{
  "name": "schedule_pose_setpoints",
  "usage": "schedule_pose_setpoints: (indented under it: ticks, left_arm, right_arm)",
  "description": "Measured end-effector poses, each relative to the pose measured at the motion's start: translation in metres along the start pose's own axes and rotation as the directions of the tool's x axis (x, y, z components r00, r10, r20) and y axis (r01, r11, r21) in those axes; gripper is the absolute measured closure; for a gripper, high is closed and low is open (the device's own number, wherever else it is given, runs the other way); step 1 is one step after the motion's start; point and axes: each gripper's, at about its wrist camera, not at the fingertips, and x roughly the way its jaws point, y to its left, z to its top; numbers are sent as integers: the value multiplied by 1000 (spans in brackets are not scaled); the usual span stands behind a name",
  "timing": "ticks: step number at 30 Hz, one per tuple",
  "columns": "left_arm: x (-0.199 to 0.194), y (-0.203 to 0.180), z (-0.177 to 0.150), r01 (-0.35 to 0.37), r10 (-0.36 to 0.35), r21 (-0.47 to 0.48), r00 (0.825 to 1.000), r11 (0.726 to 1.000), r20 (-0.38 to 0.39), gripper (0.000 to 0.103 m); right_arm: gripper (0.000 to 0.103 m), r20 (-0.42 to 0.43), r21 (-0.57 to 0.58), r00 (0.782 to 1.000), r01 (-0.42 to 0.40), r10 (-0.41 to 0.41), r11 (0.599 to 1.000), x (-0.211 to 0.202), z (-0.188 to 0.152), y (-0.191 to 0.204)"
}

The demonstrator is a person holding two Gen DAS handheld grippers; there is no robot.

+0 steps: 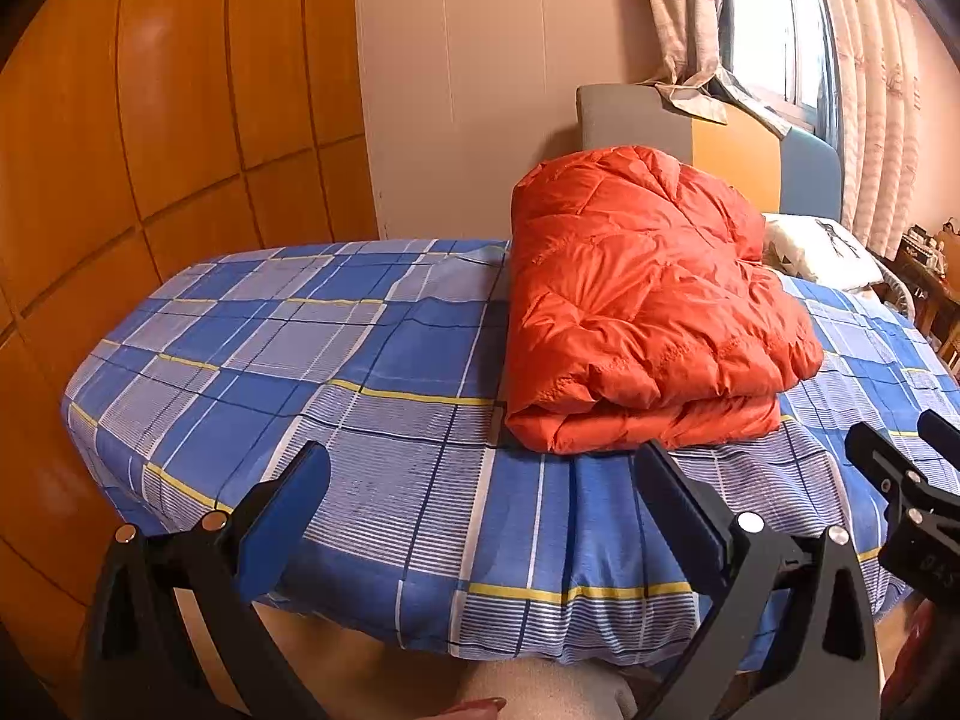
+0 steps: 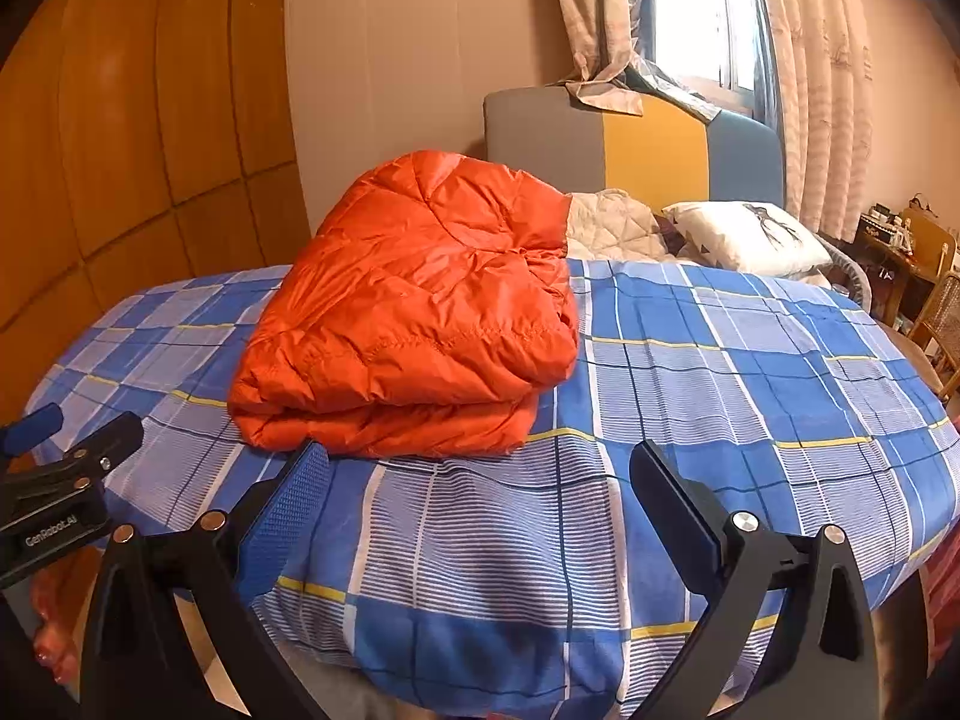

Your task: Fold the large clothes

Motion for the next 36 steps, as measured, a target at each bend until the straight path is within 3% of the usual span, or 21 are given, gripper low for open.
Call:
schedule_pose_setpoints:
  ticks: [36]
  left_arm:
    - [2,0,-3,11,-11,-7,1000,1000,-14,2]
  right_arm:
    - [3,-28,18,1000,-7,8,1000,4,-1,-2]
